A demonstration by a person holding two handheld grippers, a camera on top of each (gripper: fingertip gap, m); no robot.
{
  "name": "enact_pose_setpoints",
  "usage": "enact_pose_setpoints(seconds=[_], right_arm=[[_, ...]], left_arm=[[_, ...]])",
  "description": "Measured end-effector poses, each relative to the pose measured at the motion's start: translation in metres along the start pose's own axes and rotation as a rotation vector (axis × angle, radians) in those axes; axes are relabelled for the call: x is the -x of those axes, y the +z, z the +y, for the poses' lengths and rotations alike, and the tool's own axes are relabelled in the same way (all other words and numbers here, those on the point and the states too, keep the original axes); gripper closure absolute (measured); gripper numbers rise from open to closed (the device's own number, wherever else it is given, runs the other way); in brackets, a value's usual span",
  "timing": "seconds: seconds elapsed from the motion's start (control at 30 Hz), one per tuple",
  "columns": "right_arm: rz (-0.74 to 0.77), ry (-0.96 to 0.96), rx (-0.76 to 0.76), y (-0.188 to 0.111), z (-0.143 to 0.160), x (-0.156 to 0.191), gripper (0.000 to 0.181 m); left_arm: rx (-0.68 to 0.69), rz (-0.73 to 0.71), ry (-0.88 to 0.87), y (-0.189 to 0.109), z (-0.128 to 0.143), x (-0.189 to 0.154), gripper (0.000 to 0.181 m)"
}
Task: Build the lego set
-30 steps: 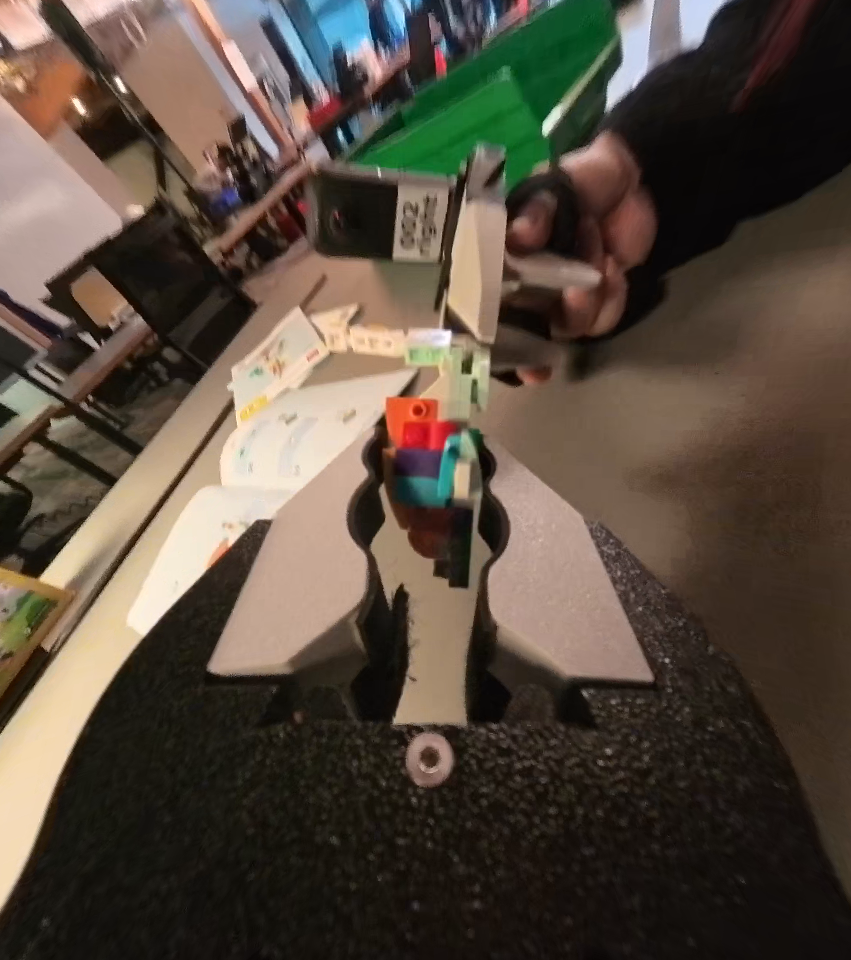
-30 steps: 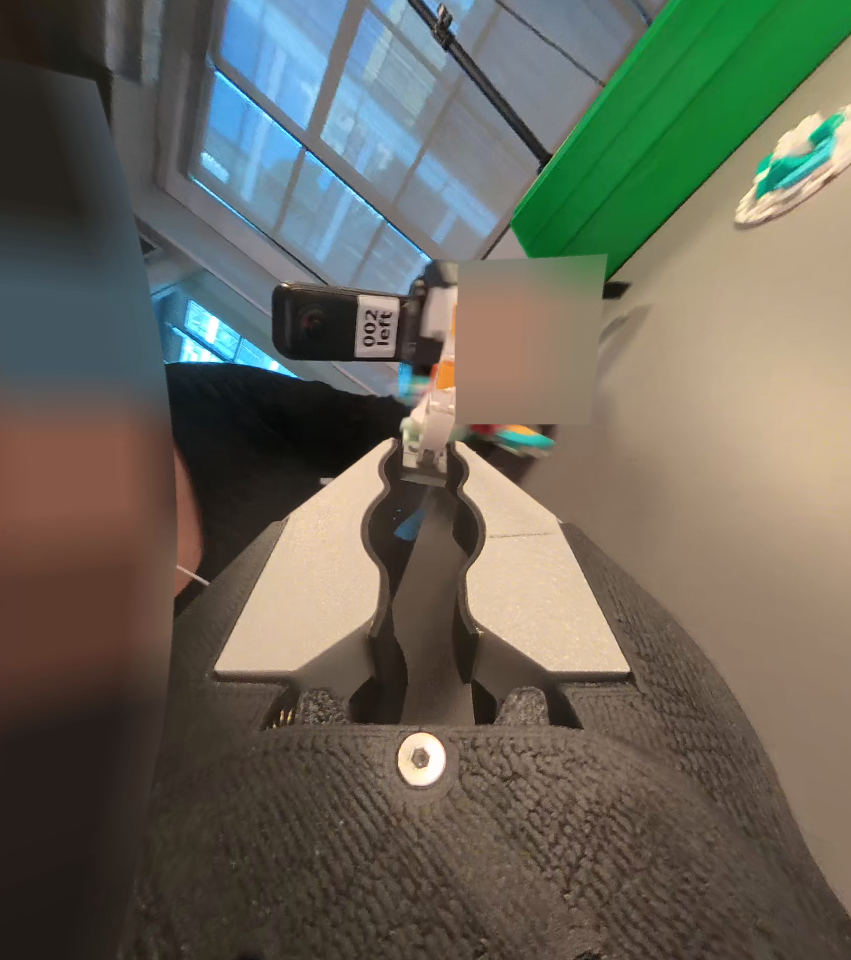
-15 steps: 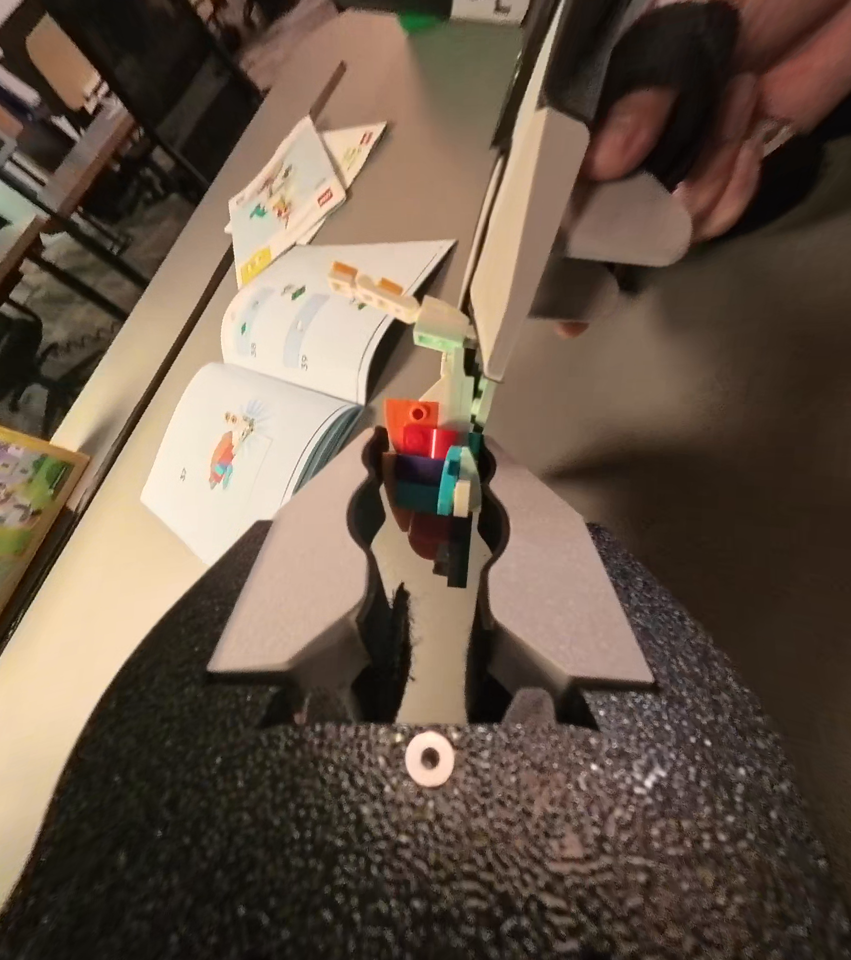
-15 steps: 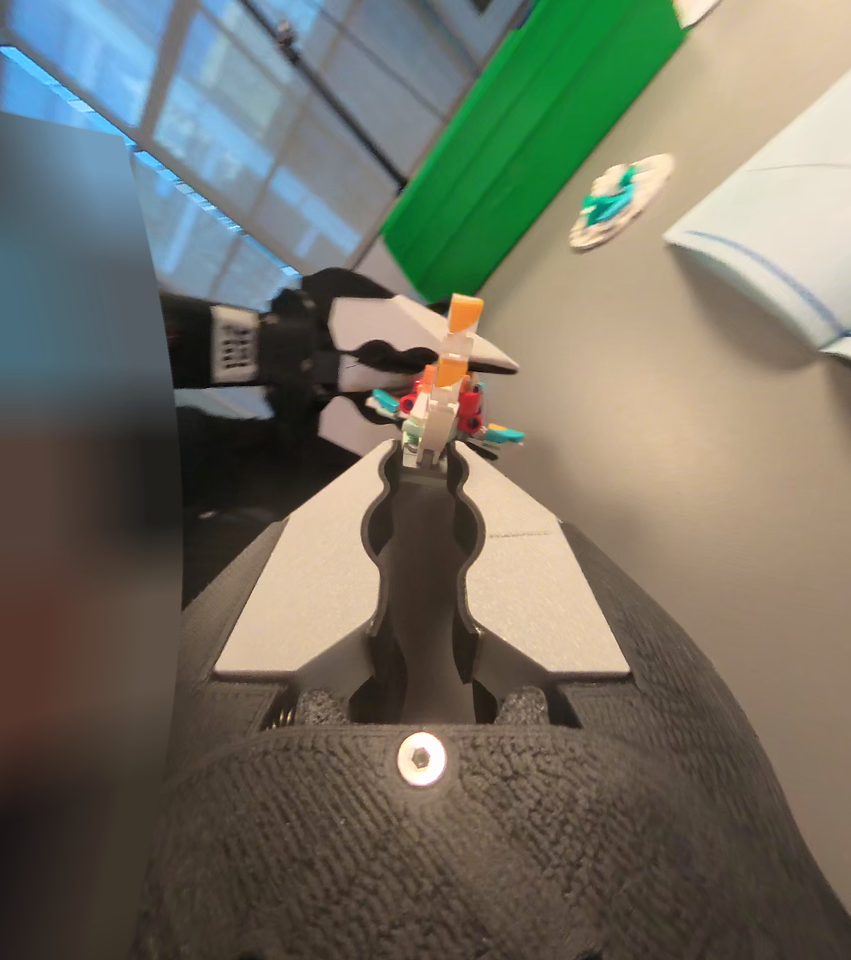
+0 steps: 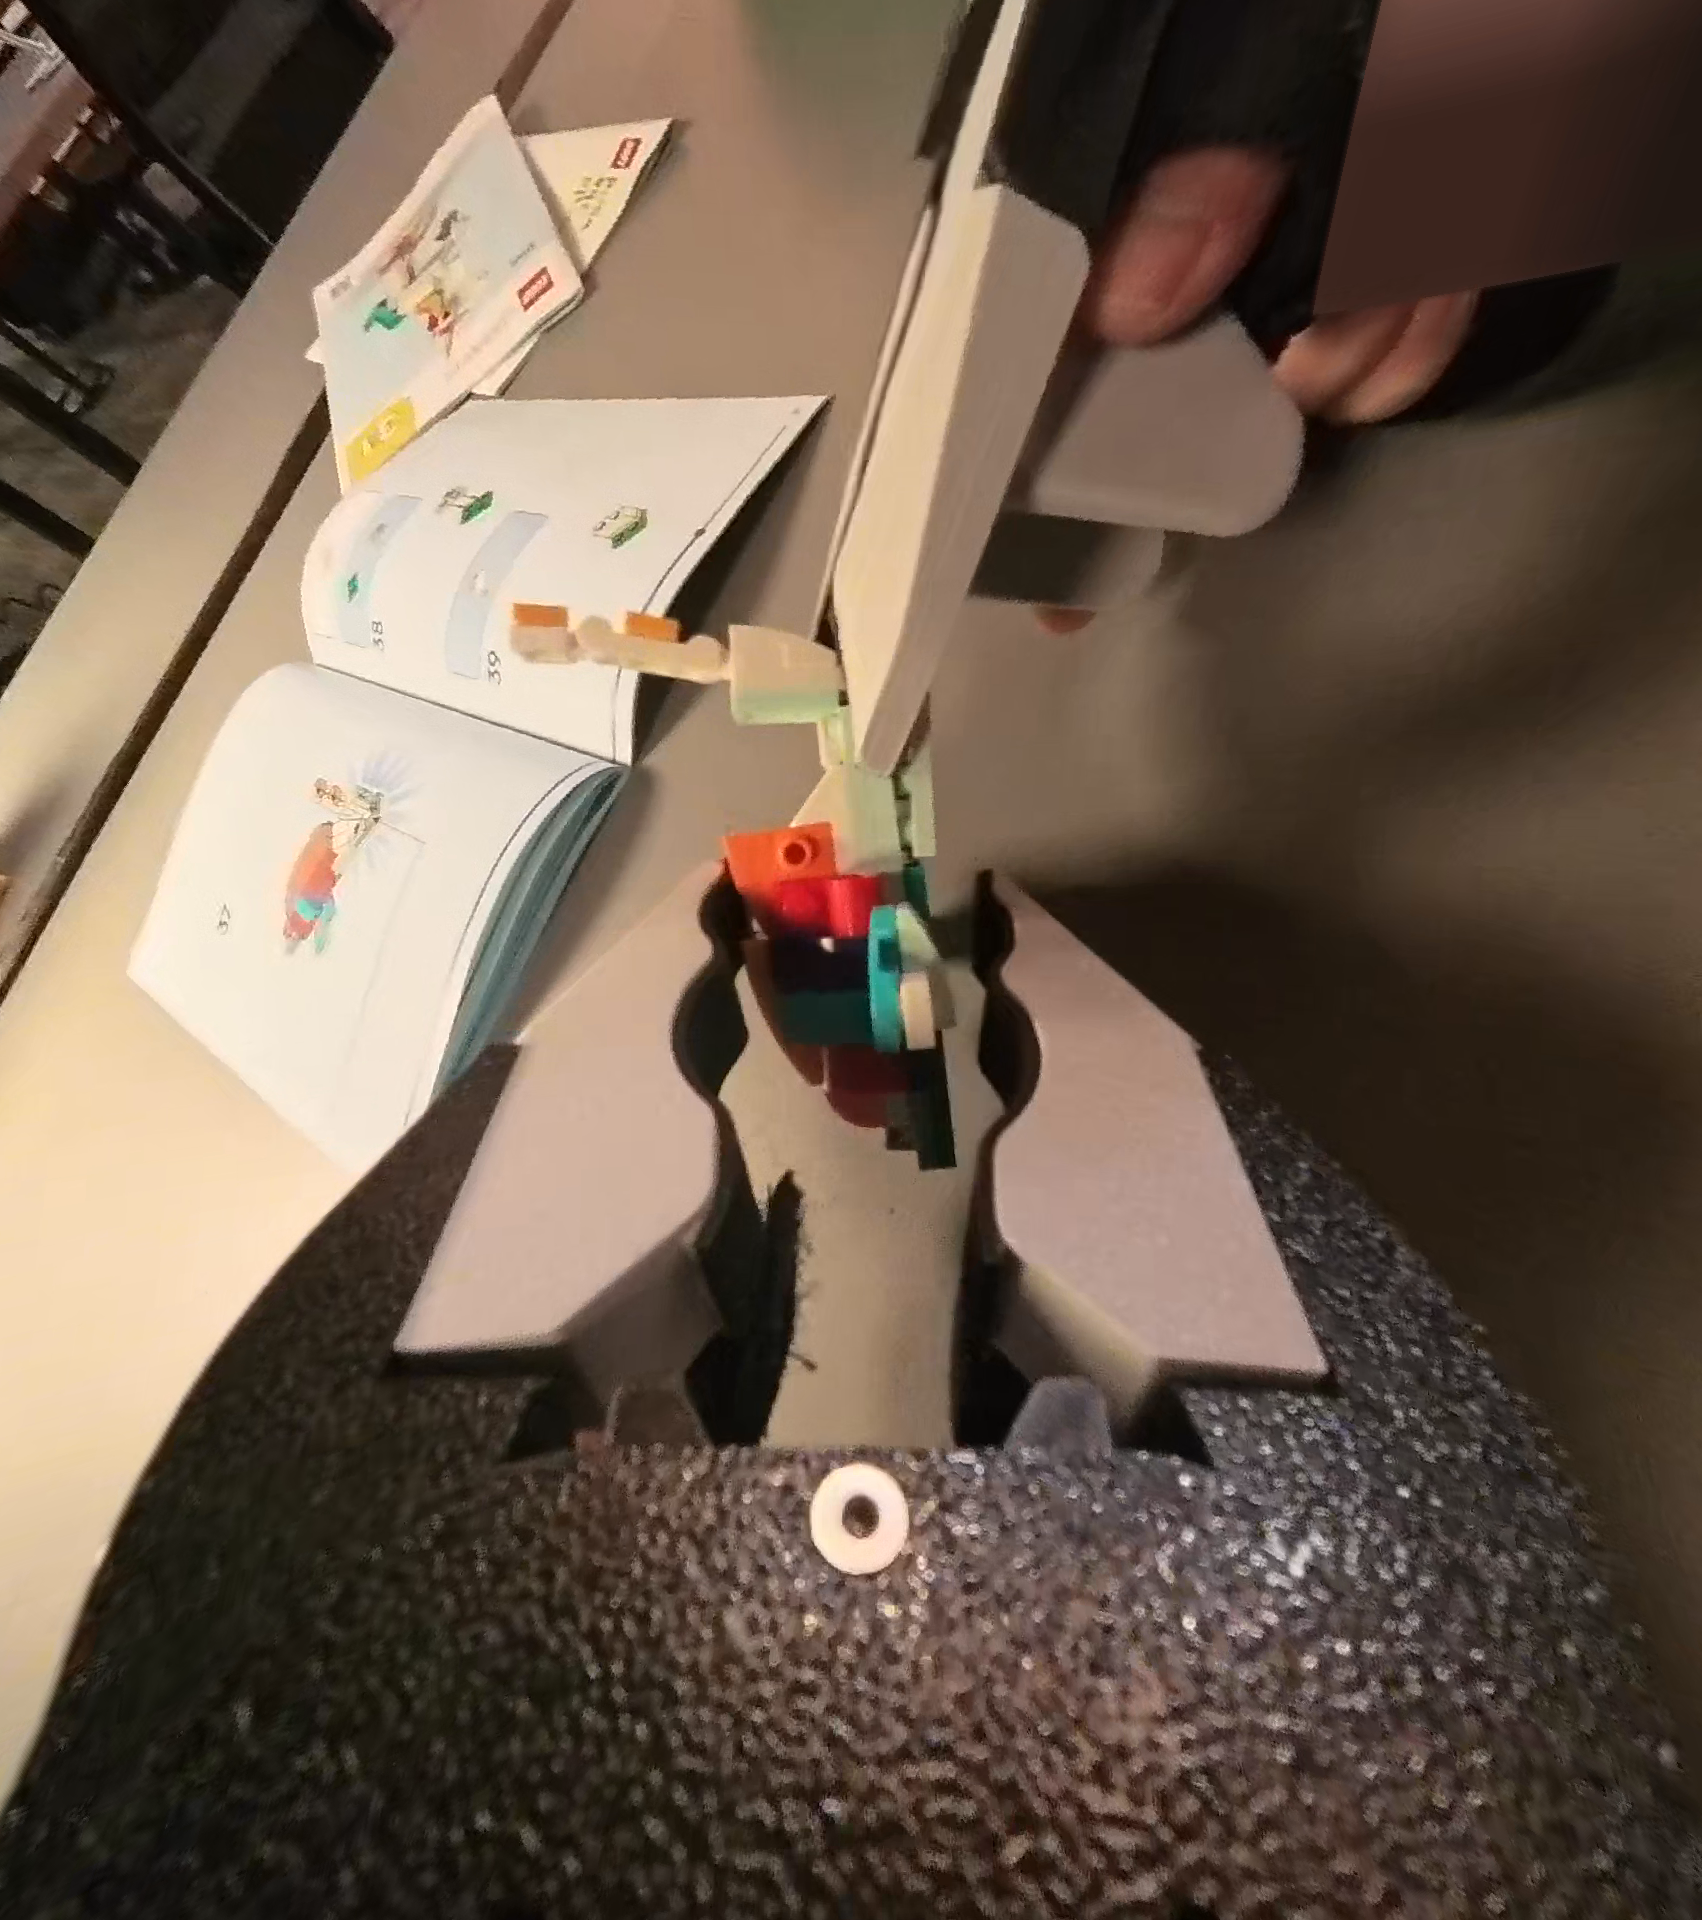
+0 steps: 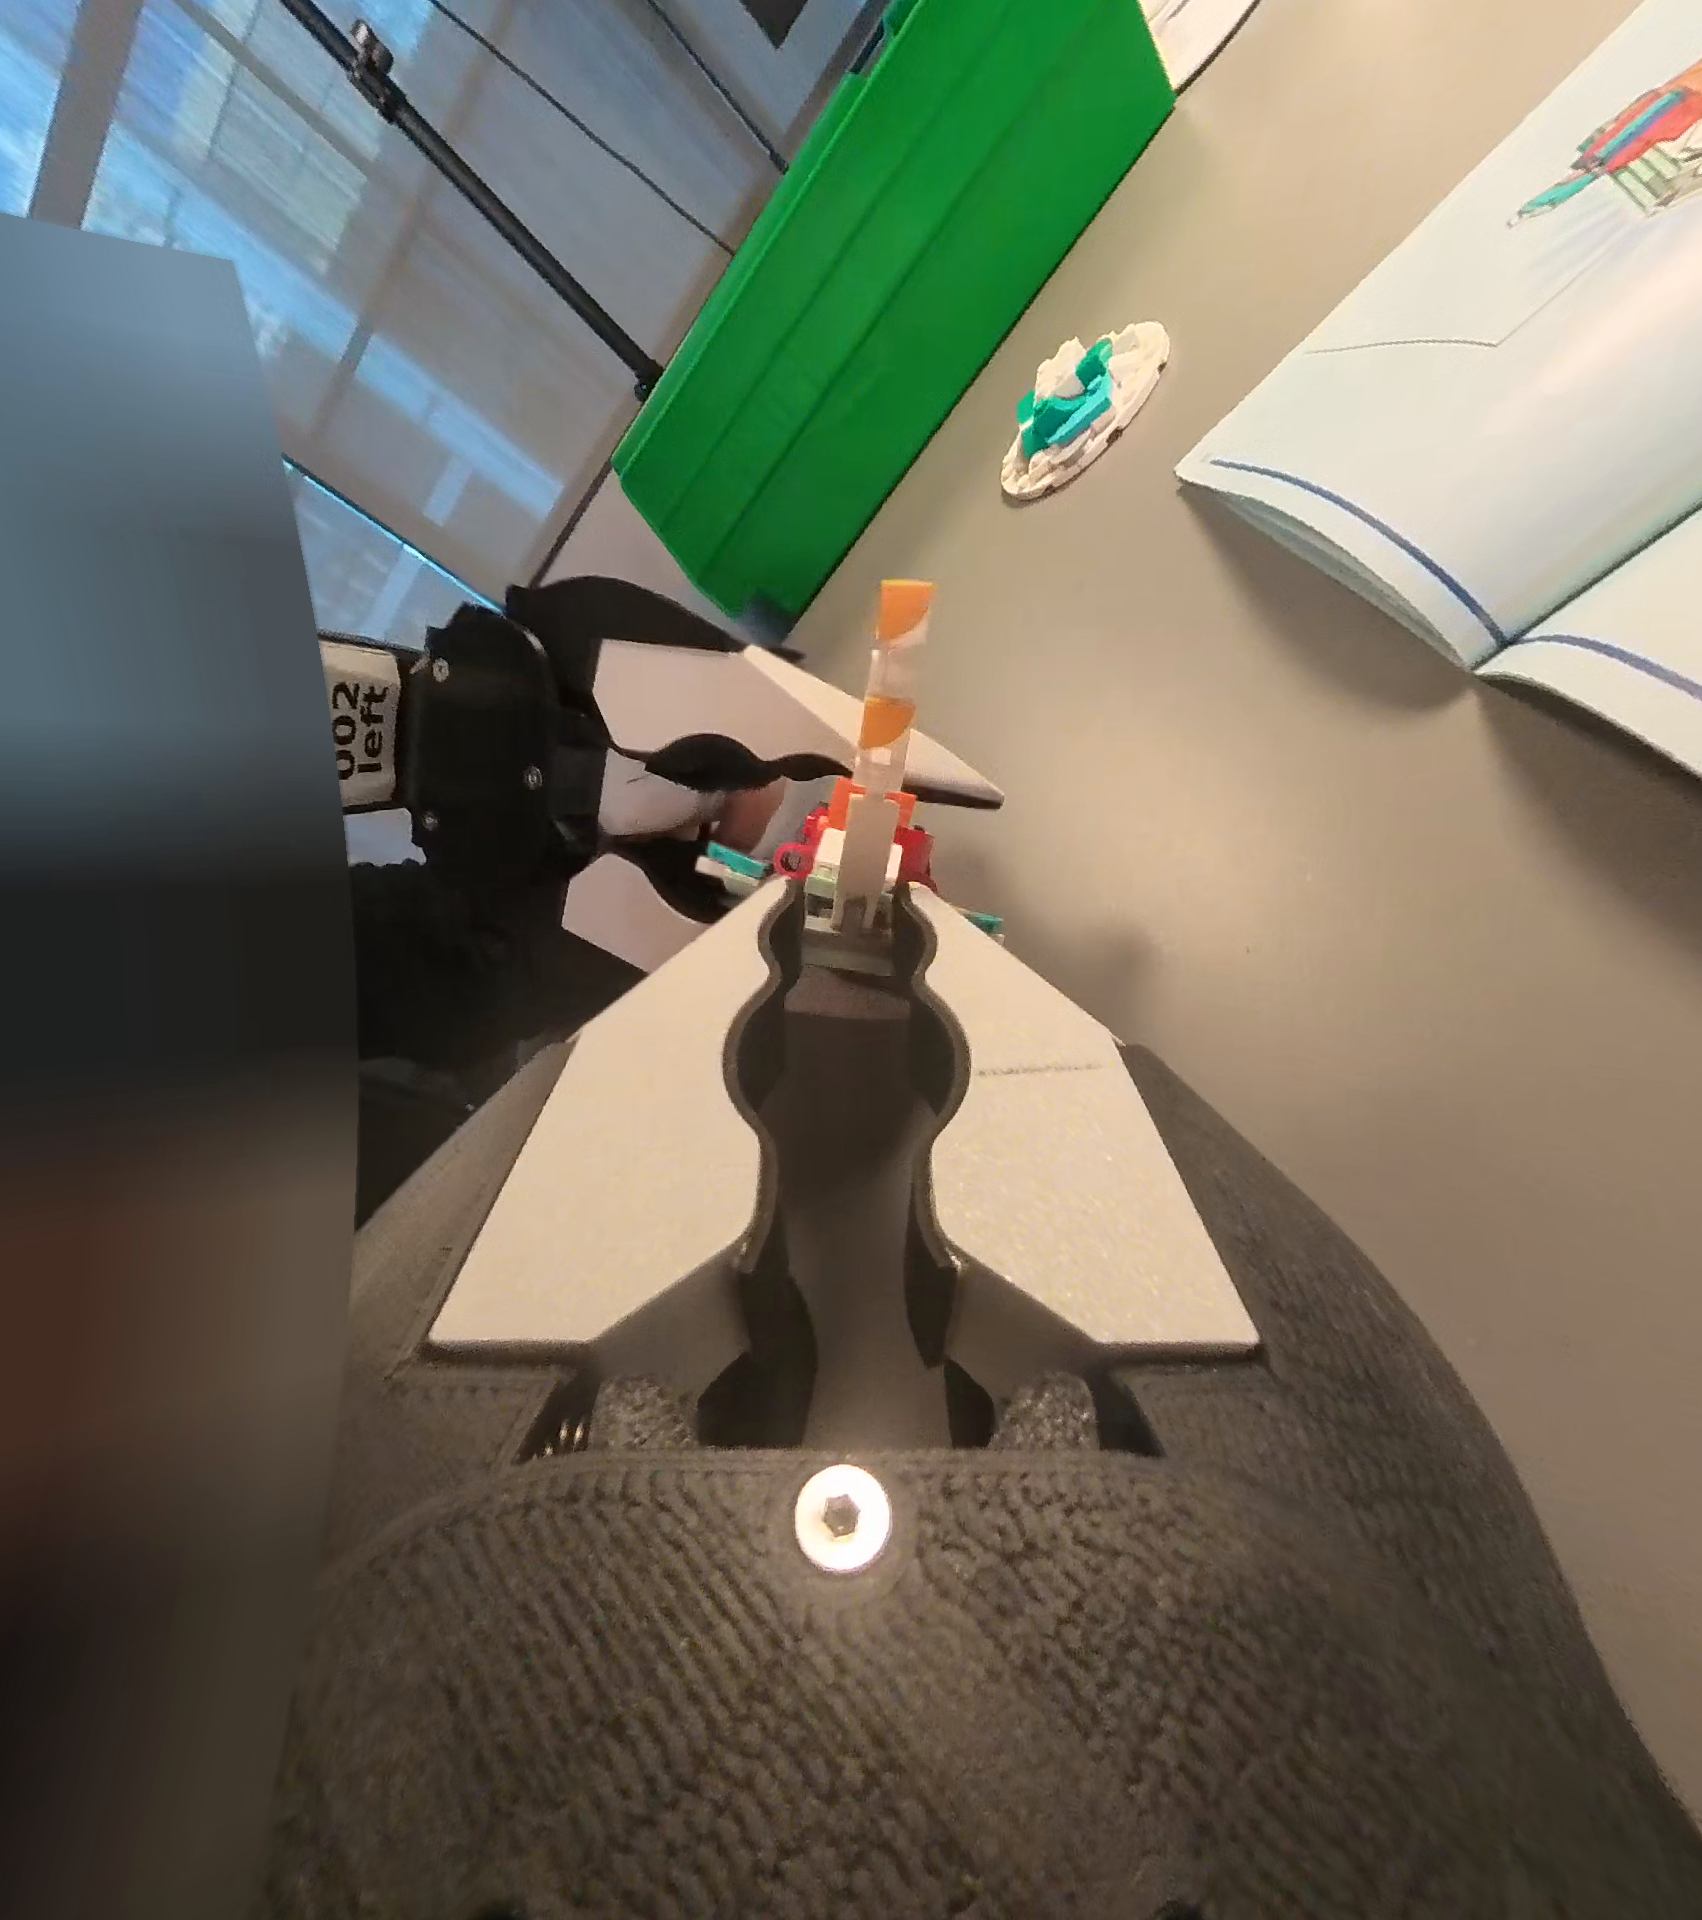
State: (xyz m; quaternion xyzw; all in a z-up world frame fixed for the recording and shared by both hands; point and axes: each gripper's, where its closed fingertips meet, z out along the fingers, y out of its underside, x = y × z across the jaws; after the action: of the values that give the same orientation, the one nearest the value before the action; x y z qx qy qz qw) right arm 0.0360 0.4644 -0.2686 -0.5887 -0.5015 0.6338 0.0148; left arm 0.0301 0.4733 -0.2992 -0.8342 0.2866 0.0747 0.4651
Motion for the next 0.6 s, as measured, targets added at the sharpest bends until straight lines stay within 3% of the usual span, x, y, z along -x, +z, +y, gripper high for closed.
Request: enact_pose_setpoints(seconds=[0.27,0.6], right_arm=[[0.053,0.026,-0.068,0.0,0.0,0.0,0.166],[0.088,0.022,-0.094,0.003,0.0,0.0,0.166]], left_arm=[[-0.048,0.043,-0.102,0.001,-0.004,-0.004,0.134],[-0.156,0.071,-0.205,-0.002,-0.013,0.002,0.147]])
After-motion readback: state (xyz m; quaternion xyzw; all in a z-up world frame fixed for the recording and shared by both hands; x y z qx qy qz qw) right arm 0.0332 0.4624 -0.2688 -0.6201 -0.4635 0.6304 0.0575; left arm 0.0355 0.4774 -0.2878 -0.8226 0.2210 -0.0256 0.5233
